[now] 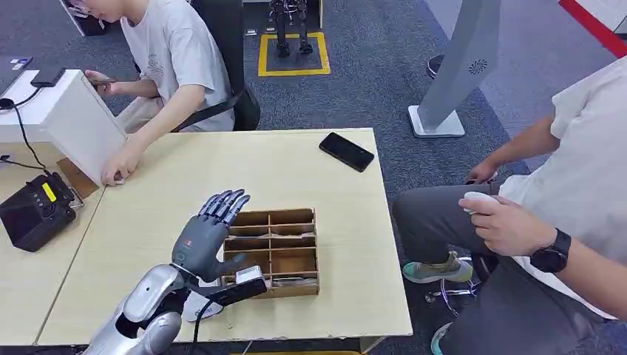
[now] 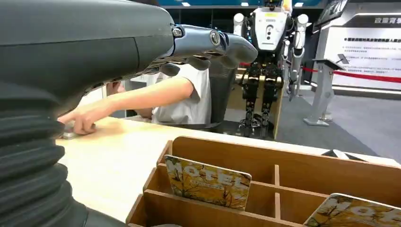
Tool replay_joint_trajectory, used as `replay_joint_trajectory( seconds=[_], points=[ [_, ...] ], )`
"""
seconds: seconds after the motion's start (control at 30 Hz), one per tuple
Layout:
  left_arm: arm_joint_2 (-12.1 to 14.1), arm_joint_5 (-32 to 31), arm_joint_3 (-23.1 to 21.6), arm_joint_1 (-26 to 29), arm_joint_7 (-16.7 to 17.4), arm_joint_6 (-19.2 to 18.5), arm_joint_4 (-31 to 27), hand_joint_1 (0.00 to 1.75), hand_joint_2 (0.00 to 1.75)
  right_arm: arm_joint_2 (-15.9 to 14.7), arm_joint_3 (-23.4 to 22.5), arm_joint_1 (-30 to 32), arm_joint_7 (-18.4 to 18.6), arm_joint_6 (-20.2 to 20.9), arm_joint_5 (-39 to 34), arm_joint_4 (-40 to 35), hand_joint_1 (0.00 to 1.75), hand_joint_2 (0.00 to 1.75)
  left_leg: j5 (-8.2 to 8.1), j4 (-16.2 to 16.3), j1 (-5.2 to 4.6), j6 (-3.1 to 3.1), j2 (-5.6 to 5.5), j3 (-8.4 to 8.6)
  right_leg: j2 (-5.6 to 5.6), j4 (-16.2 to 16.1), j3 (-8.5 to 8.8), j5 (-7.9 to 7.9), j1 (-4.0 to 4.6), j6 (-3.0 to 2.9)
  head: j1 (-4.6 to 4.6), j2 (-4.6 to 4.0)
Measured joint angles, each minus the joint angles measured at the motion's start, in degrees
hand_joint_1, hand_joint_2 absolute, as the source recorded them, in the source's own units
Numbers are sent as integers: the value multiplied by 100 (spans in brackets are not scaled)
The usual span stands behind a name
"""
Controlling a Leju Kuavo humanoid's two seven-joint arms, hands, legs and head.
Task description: Pass the card to the sensor for recognition and then transmit it.
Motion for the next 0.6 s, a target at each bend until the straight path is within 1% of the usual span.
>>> replay_joint_trajectory(
  seconds=[0.6],
  points=[
    [4, -188, 7, 98, 22, 44, 22, 0, 175, -2, 59, -4, -39, -35, -2, 0, 0, 175, 0, 0, 0, 0, 0, 0, 0, 0, 0, 0, 0, 0, 0, 0]
  ],
)
